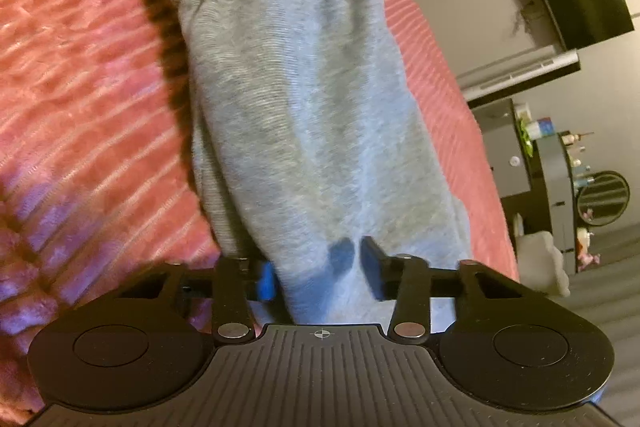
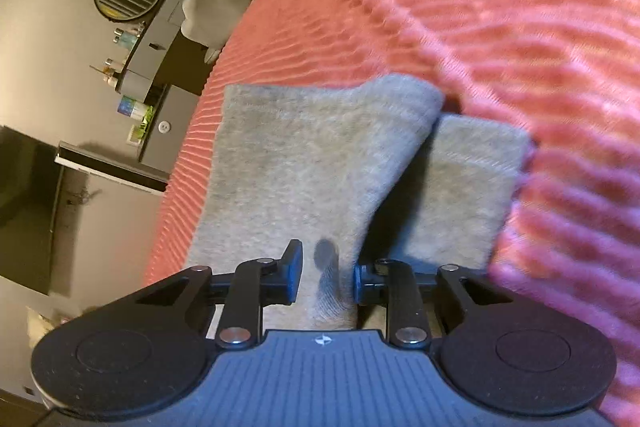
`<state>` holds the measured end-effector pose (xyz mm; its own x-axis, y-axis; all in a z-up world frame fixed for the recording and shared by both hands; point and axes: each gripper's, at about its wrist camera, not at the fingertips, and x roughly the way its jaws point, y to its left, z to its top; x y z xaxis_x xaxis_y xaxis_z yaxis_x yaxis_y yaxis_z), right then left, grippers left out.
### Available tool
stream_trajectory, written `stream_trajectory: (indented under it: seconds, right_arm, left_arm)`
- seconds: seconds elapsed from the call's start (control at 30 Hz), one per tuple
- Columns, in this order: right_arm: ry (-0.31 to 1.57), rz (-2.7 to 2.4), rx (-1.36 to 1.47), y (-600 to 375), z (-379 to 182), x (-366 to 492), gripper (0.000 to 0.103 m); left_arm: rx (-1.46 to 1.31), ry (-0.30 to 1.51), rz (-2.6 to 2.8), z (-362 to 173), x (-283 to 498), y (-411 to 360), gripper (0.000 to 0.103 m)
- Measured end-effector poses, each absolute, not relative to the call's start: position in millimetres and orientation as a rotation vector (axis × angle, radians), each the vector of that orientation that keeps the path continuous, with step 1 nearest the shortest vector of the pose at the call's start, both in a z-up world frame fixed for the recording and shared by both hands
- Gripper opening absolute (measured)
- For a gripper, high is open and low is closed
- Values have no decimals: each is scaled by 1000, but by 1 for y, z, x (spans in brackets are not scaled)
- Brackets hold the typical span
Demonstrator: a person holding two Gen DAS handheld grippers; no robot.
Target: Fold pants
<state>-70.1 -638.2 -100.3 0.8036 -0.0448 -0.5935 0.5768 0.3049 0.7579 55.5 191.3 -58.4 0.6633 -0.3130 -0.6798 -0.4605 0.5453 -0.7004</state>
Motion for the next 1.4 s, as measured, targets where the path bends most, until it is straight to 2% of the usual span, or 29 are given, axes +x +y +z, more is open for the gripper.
stream_trajectory:
  seconds: [0.07,0.1,0.13,0.23,0.47,0.7,0.73,0.77,0.8,0.83,0.87,0.93,0.97,1.0,1.03,1.17,1.3,1.4]
  right_arm:
    - [528,-438,1193,-634,-98,-64,22]
    - [539,-450,1177,-631,-95,-61,16]
    - [554,-468,1155,-629,-92,-58,5]
    - [574,-527,1053,-622,-76,-57,5]
    - [489,-571,800,-598,-20,-77,4]
    - [624,-663,616,-592,-37,-69,5]
    - [638,-697,591,-590,-38,-69,10]
    - [649,-729,570,-590,-39,-69,15]
    - [656,-760,555,-590,-39,-69,27]
    - [658,-794,542,-590,-36,-71,34]
    - [652,-816,529,-591,-34,-73,35]
    - [620,-875,498,-589,-25,-80,40]
    - [591,-906,485,-586,-19,-83,45]
    - [563,-923,480,-581,-14,-85,56]
    - [524,-922,485,-575,-9,-85,60]
    - [437,-614,608,-539,-6,-67,64]
    - [634,38,982,-506,-54,-9,75]
    - [801,231,1121,-484,-98,24,75]
  left_arm:
    - [-1033,892,99,-62,53,196,27]
    - [-1030,895,99,-63,52,196,24]
    - [-1024,900,101,-63,49,196,20]
    - [-1021,877,100,-61,44,196,12]
    - [-1070,735,83,-30,6,209,10]
    - [-915,781,125,-6,-7,197,12]
    - [-875,803,155,-4,-7,196,18]
    - [-835,817,210,0,-7,195,28]
    - [-802,805,266,4,-10,194,33]
    - [-767,773,318,10,-14,194,41]
    - [-725,732,357,18,-18,192,51]
    - [-652,651,392,29,-20,182,62]
    - [-627,631,373,33,-17,175,65]
    - [-606,626,336,34,-11,166,66]
    - [-581,635,280,33,-1,154,70]
    - [-505,719,109,14,42,109,70]
    - [-452,744,8,-10,76,83,71]
    - [-267,749,158,-29,92,83,70]
